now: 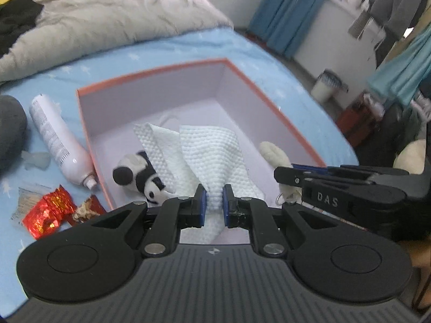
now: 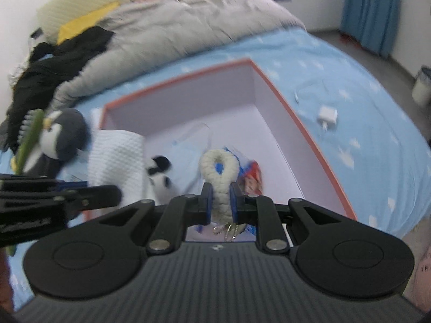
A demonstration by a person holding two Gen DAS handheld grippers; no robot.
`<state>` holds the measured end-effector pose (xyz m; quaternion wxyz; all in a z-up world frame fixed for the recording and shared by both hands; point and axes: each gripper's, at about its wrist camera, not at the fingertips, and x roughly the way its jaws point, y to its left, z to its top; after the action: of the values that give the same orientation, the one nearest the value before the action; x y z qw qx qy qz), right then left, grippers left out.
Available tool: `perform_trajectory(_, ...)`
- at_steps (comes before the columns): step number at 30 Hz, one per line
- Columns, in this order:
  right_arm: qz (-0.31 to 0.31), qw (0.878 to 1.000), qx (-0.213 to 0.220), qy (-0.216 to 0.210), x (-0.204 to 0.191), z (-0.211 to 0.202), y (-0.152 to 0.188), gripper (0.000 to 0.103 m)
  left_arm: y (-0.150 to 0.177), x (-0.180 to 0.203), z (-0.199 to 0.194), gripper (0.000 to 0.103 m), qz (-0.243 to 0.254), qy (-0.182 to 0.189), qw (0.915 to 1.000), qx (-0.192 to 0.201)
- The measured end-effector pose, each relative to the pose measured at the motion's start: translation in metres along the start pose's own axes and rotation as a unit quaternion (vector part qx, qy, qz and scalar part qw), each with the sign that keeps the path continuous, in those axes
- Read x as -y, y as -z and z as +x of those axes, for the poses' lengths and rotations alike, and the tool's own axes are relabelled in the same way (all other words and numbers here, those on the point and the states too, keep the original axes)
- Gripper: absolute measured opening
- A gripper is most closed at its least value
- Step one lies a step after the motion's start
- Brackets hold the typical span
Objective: Organize soft objects
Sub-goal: 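Lift the towel with the left tool while the right tool carries the keychain over the box, then open the left tool releasing the towel into the box while the right tool releases the keychain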
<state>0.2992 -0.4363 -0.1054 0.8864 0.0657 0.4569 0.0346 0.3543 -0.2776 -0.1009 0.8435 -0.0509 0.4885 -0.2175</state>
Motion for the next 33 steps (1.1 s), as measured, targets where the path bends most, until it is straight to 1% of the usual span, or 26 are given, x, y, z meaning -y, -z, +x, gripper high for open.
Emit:
perform_trajectory(2,0.012,1.000,-0.017,-0.003,0.009,0.010,0.001,0.018,-0.002,0.001,0.009,0.015,0.004,0.001,1.0000,-0.006)
perform_trajectory(4,0.014,1.000,-0.021,0.002,0.014,0.015,0.004,0.019,0.000,0.004,0.014,0.015,0.010,-0.008,0.9998,-0.012)
perform_trajectory(7,0.024,0.999,-0.023,-0.003,0.022,0.014,0.007,0.019,0.003,0.010,0.014,0.016,0.019,-0.005,0.9996,-0.020)
perform_trajectory(9,0.026,0.999,-0.019,-0.006,0.027,0.011,0.009,0.020,0.004,0.012,0.016,0.030,0.026,-0.007,0.9993,-0.025)
perform_trajectory(10,0.025,0.999,-0.021,-0.008,0.028,0.010,0.011,0.023,0.004,0.013,0.014,0.035,0.028,-0.006,0.9994,-0.022)
perform_trajectory(11,0.025,0.999,-0.021,-0.007,0.029,0.010,0.011,0.026,0.004,0.014,0.014,0.049,0.029,-0.003,0.9994,-0.019)
perform_trajectory(12,0.026,0.999,-0.020,-0.004,0.031,0.009,0.011,0.030,0.005,0.015,0.012,0.060,0.028,-0.002,0.9994,-0.017)
perform_trajectory(13,0.028,0.999,-0.017,-0.002,0.032,0.006,0.012,0.035,0.006,0.016,0.010,0.061,0.027,0.000,0.9995,-0.015)
perform_trajectory(16,0.025,1.000,-0.006,0.001,0.035,-0.002,0.010,0.036,0.009,0.021,0.002,0.061,0.032,0.013,0.9994,-0.004)
perform_trajectory(21,0.025,0.999,0.027,-0.009,0.032,-0.024,0.008,0.036,0.021,0.028,-0.031,0.061,0.065,0.000,0.9969,0.045)
perform_trajectory(26,0.012,0.997,0.074,-0.021,0.012,-0.054,0.011,0.036,0.035,0.029,-0.075,0.061,0.087,-0.009,0.9913,0.098)
perform_trajectory(28,0.008,0.995,0.094,-0.030,0.003,-0.066,0.014,0.036,0.042,0.027,-0.095,0.061,0.089,-0.012,0.9891,0.117)
perform_trajectory(33,-0.005,0.989,0.138,-0.049,-0.021,-0.095,0.027,0.036,0.061,0.013,-0.134,0.061,0.074,-0.010,0.9853,0.153)
